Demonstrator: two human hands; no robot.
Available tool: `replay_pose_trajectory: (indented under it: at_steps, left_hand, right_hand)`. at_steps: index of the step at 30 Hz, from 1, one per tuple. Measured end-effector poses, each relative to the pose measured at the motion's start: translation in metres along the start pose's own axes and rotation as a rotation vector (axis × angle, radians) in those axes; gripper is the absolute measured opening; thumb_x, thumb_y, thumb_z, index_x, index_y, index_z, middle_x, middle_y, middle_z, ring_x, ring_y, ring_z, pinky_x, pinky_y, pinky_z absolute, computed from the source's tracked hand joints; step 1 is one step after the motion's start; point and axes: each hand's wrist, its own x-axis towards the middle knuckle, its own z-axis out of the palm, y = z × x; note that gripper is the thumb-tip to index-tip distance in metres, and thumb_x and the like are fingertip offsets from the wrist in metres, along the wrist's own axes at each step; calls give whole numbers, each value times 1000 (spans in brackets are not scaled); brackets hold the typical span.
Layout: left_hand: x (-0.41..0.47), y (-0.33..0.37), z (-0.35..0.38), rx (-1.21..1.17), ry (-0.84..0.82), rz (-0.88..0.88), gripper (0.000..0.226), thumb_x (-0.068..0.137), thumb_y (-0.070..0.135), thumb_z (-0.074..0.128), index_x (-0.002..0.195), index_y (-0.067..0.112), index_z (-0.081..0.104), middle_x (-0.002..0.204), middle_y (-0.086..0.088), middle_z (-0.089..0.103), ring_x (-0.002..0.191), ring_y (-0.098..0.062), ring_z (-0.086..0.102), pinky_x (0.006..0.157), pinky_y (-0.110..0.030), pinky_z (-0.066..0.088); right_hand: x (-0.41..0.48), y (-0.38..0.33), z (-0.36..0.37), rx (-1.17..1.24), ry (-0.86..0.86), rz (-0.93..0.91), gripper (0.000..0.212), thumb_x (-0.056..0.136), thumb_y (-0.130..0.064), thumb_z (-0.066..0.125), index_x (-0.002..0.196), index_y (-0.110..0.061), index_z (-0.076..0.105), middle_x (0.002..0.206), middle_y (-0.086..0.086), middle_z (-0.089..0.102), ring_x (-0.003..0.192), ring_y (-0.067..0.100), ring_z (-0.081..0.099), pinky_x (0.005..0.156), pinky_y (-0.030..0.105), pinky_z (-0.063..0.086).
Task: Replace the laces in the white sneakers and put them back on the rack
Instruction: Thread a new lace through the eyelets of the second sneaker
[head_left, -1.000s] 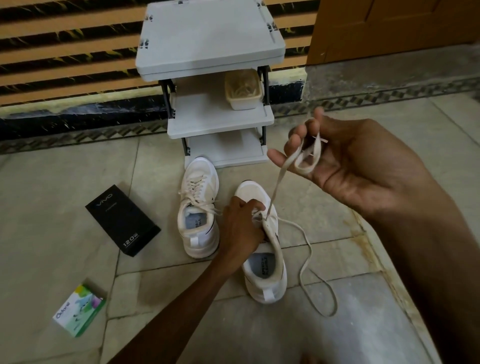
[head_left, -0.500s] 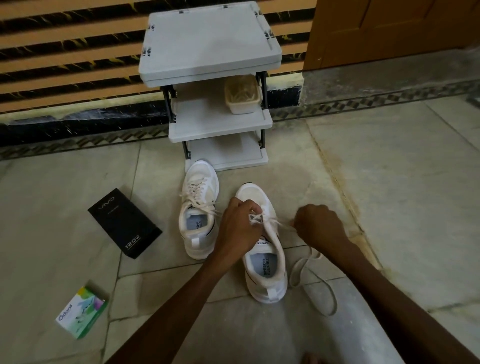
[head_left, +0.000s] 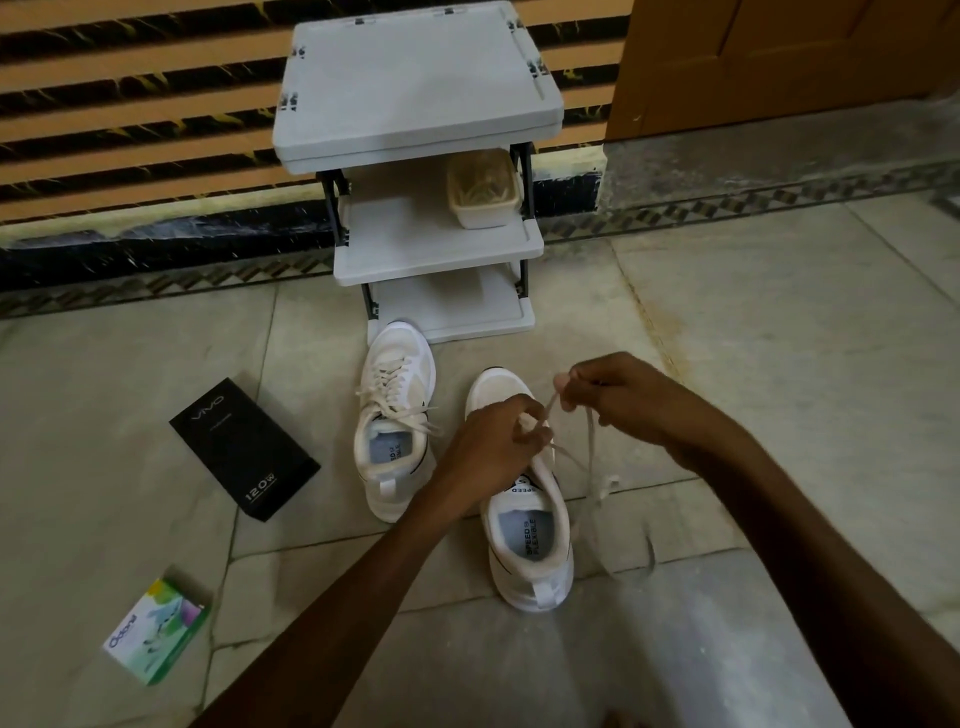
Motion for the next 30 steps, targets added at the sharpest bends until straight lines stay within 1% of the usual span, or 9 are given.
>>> replay_pose_trajectory:
  at_steps: [3, 6, 10, 12, 15, 20, 22, 27, 30]
  left_hand:
    - [5, 15, -6, -38, 160, 39, 8, 93, 33, 60, 88, 28, 65, 72, 11, 60, 68, -9, 59, 60, -23, 45]
    - [10, 27, -24, -111, 354, 149, 12, 93, 27, 60, 87, 23, 70, 74, 8, 64, 68, -8, 59, 63, -30, 50]
    - [13, 46, -54, -203, 504, 229, 18, 93, 28, 61, 85, 16, 72, 71, 2, 68, 67, -13, 65, 66, -35, 55]
    - [14, 53, -61, -215, 514, 225, 14, 91, 25, 64, 83, 16, 72, 68, 3, 68, 64, -13, 65, 66, -37, 57]
    - [9, 55, -58, -294, 473, 195, 9, 88, 19, 65, 83, 20, 72, 68, 3, 68, 63, -15, 66, 64, -42, 59]
    - [3, 57, -56, -402, 464, 184, 12, 91, 9, 61, 86, 14, 70, 69, -2, 68, 56, -13, 67, 57, -29, 59]
    - [3, 59, -57, -437, 457, 176, 12, 92, 8, 60, 87, 14, 69, 70, -3, 68, 58, -13, 67, 57, -25, 57]
    - [2, 58, -55, -487, 446, 163, 8, 93, 9, 61, 92, 12, 69, 74, -5, 70, 62, -16, 70, 62, -32, 60]
    - [3, 56, -56, -520, 416, 143, 12, 94, 8, 57, 93, 13, 68, 76, -5, 72, 65, -17, 71, 67, -33, 60]
  right_hand:
    - [-19, -25, -16, -61, 32, -45, 33, 97, -36, 53, 69, -25, 67, 65, -14, 58, 62, 3, 51, 62, 23, 40]
    - [-28, -30, -27, -240, 28, -34, 24, 93, -35, 61, 72, -26, 70, 60, -10, 58, 56, 8, 50, 55, 22, 39]
    - [-13, -2, -17, -611, -70, 34, 31, 89, -36, 67, 61, -26, 60, 65, -5, 60, 63, 12, 60, 60, 25, 44]
    - [0, 22, -3, -707, -117, 125, 19, 88, -35, 68, 78, -18, 69, 81, 3, 67, 76, 19, 65, 70, 31, 53]
    - [9, 50, 11, -768, -199, 197, 26, 87, -32, 68, 101, -10, 70, 99, 12, 69, 87, 25, 68, 81, 38, 57]
    - [11, 70, 19, -814, -313, 231, 18, 84, -19, 69, 95, -4, 70, 85, 10, 70, 78, 23, 72, 76, 37, 60]
    - [11, 74, 20, -848, -280, 215, 20, 84, -19, 69, 98, -3, 66, 92, 11, 67, 84, 25, 70, 78, 36, 59]
    - [4, 75, 20, -1047, -235, 147, 24, 96, -21, 51, 115, -5, 53, 117, 14, 54, 103, 30, 61, 74, 31, 42]
    - [1, 70, 16, -763, -205, 126, 17, 92, -16, 57, 88, -1, 59, 92, 16, 64, 82, 28, 67, 67, 32, 49]
